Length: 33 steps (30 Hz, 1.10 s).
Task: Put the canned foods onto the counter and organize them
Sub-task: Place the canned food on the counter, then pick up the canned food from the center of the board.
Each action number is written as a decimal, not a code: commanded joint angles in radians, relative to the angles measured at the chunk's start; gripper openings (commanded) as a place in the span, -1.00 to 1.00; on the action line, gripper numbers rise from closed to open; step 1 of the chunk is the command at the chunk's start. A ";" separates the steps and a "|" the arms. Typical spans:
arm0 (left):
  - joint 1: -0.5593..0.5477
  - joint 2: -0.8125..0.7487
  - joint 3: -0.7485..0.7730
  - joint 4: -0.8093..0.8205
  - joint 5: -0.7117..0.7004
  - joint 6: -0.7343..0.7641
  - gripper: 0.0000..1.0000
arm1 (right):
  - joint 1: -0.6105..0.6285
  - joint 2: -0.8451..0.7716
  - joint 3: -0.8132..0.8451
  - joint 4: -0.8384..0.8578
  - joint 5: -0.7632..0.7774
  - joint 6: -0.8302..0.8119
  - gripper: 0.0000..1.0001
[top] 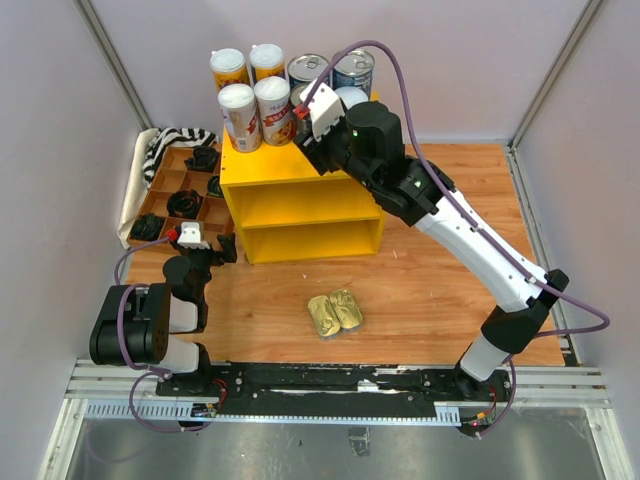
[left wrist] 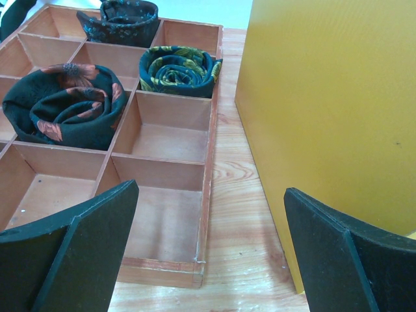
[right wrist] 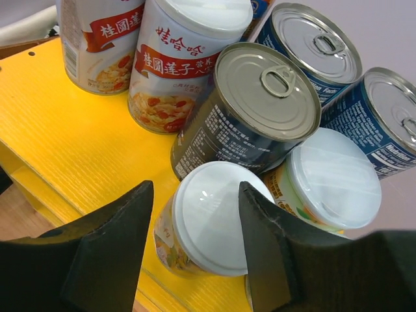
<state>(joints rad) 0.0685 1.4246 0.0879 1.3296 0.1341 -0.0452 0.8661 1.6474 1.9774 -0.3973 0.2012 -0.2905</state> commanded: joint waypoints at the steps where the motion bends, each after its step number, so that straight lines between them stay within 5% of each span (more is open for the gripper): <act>1: -0.005 0.001 0.010 0.021 0.004 0.011 0.99 | -0.008 -0.070 0.036 -0.044 -0.089 0.046 0.16; 7: -0.006 0.000 0.010 0.021 0.004 0.013 0.99 | -0.008 -0.259 -0.106 0.066 -0.149 0.112 0.53; 17: -0.006 0.000 0.010 0.020 0.004 0.012 0.99 | 0.061 -0.735 -0.703 0.200 -0.058 0.170 0.96; 21: -0.006 0.000 0.011 0.020 0.004 0.012 0.99 | 0.093 -0.861 -0.911 0.168 -0.021 0.200 0.97; 33: -0.005 0.000 0.010 0.021 0.004 0.013 0.99 | 0.323 -0.725 -1.389 0.334 0.046 0.572 0.97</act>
<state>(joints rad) 0.0685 1.4246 0.0879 1.3293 0.1341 -0.0452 1.1206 0.8726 0.6399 -0.1589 0.2138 0.1028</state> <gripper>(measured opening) 0.996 0.986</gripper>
